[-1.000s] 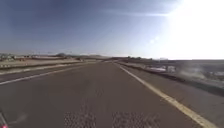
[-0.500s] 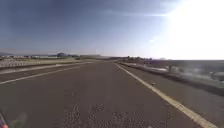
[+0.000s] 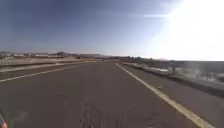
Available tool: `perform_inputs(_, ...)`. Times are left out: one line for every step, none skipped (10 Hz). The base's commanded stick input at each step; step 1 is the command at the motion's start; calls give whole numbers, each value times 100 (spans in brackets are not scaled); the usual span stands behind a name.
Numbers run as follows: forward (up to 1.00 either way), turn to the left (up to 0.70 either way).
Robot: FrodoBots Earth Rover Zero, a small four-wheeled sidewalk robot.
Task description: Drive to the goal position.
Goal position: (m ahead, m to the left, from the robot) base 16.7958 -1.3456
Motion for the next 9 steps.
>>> perform_inputs(70,0)
perform_inputs(70,0)
perform_inputs(70,0)
perform_inputs(70,0)
perform_inputs(70,0)
perform_inputs(70,0)
perform_inputs(70,0)
perform_inputs(70,0)
perform_inputs(70,0)
